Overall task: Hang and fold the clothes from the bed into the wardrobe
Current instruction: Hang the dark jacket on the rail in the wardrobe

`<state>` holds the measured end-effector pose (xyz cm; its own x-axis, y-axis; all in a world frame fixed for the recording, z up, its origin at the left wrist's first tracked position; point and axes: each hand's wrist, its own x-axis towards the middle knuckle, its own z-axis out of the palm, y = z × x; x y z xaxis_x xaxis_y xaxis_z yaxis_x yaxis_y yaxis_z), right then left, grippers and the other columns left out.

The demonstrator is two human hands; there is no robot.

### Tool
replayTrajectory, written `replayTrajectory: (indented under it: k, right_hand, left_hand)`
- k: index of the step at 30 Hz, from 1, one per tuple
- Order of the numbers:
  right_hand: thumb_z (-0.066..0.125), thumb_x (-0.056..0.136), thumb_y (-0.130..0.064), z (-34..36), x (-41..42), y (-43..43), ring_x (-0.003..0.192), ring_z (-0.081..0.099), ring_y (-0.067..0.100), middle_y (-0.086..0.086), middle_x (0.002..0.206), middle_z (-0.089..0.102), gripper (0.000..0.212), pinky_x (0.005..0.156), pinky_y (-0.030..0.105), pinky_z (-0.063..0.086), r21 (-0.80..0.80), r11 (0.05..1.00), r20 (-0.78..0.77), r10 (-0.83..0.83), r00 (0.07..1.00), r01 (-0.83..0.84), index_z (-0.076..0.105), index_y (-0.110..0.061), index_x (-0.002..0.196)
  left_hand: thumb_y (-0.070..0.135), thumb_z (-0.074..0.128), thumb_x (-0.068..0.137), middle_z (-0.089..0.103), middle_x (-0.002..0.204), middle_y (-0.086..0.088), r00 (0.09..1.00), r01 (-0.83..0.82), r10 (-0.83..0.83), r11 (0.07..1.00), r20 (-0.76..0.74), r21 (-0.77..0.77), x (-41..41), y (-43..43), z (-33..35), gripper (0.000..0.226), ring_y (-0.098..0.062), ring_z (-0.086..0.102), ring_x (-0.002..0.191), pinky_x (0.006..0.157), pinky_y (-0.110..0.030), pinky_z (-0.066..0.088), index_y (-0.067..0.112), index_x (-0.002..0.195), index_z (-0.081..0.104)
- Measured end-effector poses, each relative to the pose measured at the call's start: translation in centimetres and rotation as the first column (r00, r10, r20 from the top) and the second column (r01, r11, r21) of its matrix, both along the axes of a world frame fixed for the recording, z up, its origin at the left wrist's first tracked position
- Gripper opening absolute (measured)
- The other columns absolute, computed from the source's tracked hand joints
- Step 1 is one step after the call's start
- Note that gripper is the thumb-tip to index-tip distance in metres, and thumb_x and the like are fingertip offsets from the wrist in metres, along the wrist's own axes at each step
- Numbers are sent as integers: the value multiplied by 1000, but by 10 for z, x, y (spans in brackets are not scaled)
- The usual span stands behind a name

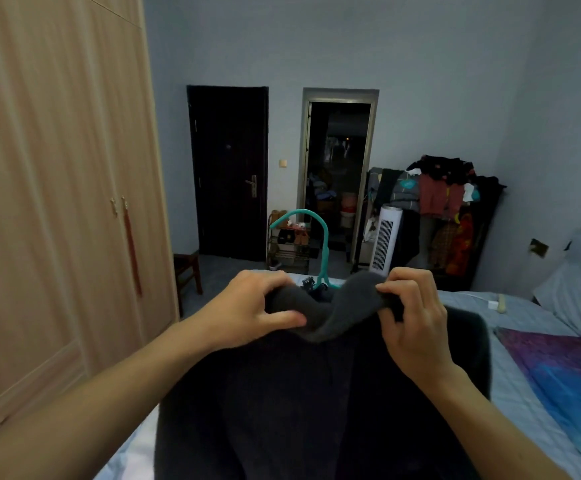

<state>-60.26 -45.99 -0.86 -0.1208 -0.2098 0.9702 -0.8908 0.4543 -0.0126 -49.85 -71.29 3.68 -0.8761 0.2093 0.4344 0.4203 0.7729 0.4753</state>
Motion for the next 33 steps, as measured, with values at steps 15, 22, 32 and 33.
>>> replayTrajectory:
  k: [15,22,32,33]
  right_hand:
    - [56,79,-75,31,4,11,114,52,4,-23,120,51,59,92,23,45,284,918,560,76,825,-277,44,-44,128]
    - [67,77,-64,50,4,1,93,58,0,-19,100,60,41,83,32,53,449,838,662,-79,745,-310,56,-42,109]
    - [78,81,-27,16,24,-8,97,53,10,-8,109,56,41,89,29,50,297,955,396,-109,912,-15,57,-21,116]
    - [77,81,-28,14,24,-8,97,53,10,-7,109,56,42,89,28,50,295,955,387,-105,916,-15,57,-20,117]
  left_hand:
    - [27,72,85,69,105,-7,802,-291,58,907,-594,-305,0,4,-22,38,-23,68,95,71,-37,61,4,115,66]
    - [28,62,93,69,104,-6,751,-292,7,900,-660,-323,4,2,-24,31,-19,64,97,77,-27,56,2,110,68]
    - [31,57,97,67,103,-6,752,-312,49,905,-657,-290,13,-8,-26,32,-20,64,91,74,-29,57,3,109,67]
    - [30,58,97,67,101,-7,756,-312,48,903,-653,-296,15,-9,-27,32,-21,65,90,72,-32,58,2,109,67]
